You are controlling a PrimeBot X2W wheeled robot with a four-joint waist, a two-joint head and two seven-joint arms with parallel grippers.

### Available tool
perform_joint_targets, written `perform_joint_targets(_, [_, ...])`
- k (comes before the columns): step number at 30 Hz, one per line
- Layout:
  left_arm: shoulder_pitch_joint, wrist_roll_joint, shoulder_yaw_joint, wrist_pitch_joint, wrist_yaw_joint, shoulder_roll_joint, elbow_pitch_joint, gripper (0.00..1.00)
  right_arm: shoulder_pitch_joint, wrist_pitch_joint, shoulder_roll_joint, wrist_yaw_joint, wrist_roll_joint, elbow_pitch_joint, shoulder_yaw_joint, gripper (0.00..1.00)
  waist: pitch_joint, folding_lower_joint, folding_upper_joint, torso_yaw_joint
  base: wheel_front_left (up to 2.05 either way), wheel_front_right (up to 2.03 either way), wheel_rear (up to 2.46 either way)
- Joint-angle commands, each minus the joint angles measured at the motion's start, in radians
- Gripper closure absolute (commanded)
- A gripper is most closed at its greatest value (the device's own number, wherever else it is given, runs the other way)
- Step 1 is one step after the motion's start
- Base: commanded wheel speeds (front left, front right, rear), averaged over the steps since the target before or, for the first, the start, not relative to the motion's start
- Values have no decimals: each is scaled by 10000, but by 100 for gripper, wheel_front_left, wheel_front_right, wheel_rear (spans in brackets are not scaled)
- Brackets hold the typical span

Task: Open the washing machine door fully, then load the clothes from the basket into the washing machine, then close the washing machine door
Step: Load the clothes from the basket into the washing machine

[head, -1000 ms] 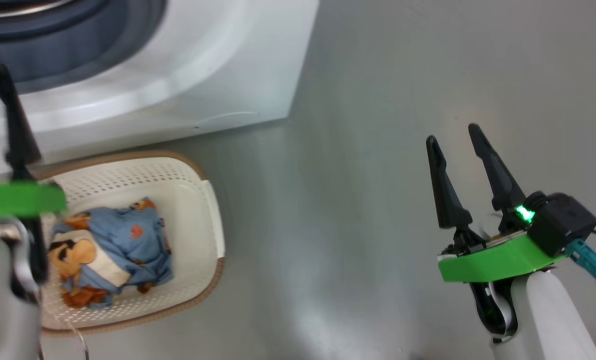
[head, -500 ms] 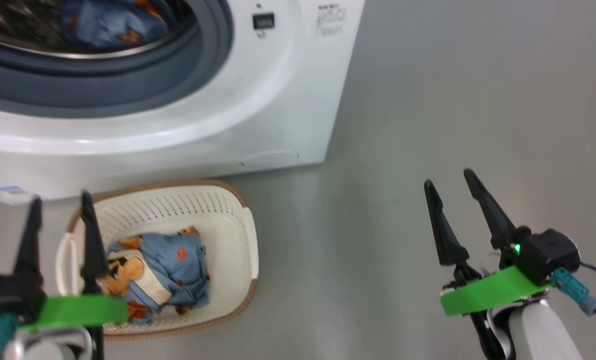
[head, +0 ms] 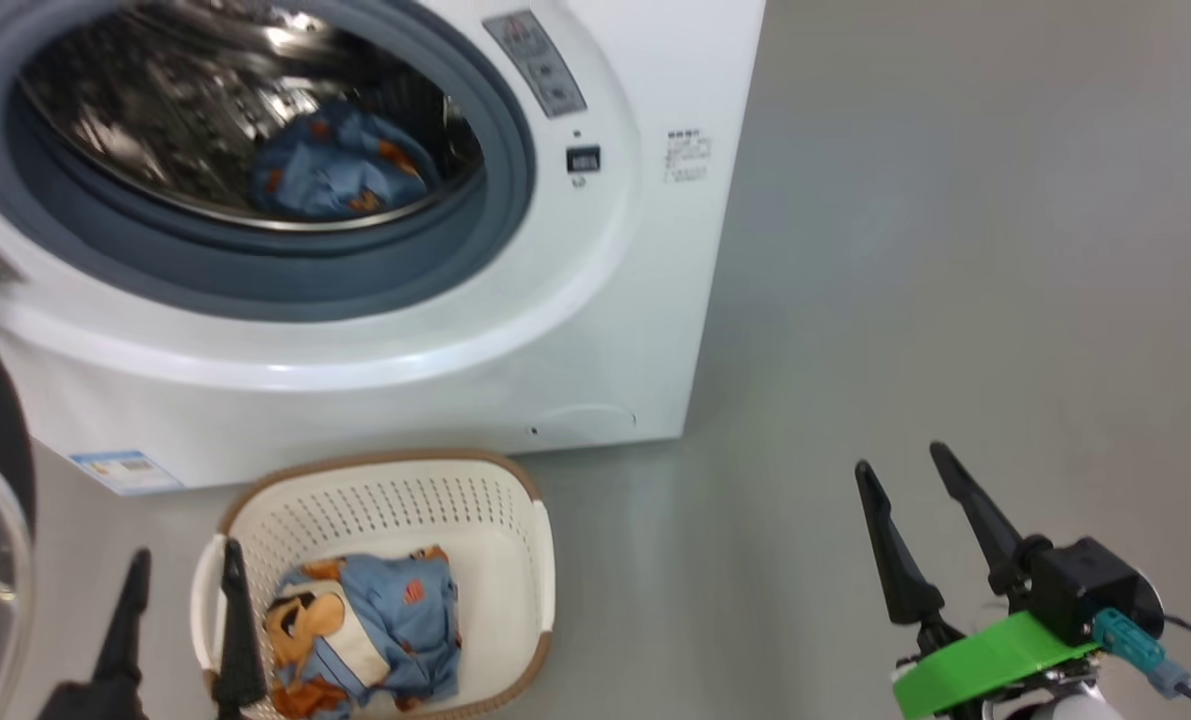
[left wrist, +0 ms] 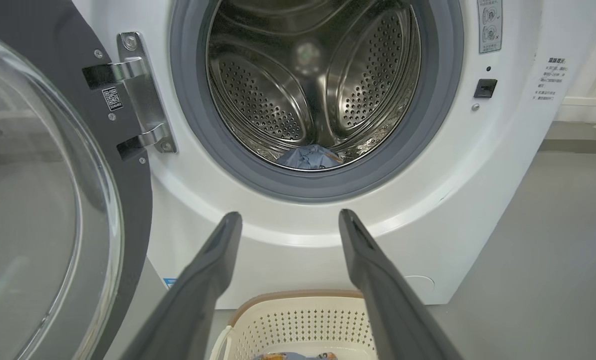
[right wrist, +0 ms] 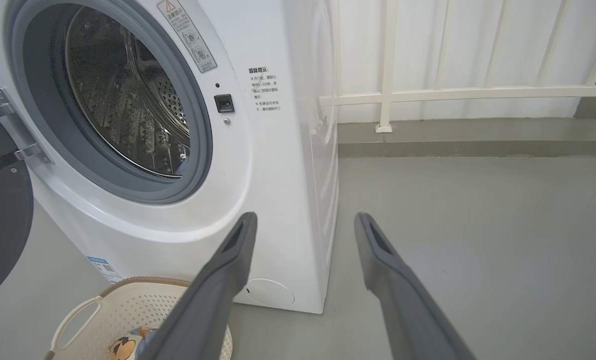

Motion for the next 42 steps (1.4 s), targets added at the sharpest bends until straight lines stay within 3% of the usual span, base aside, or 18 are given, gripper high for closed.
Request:
perform_joint_targets(1, [-51, 171, 316, -49, 102, 152, -286, 0, 48, 52, 3, 16, -91, -300, 188, 0, -509, 0, 0, 195, 0, 0, 0])
perform_joint_targets(18, [744, 72, 118, 102, 256, 151, -626, 0, 794, 520, 3, 16, -71, -829, 152, 0, -1351, 0, 0, 384, 0, 0, 0])
perform_joint_targets(42, [603, -47, -2, 104, 285, 208, -494, 0, 846, 580, 3, 16, -35, -999, 131, 0, -1208, 0, 0, 306, 0, 0, 0])
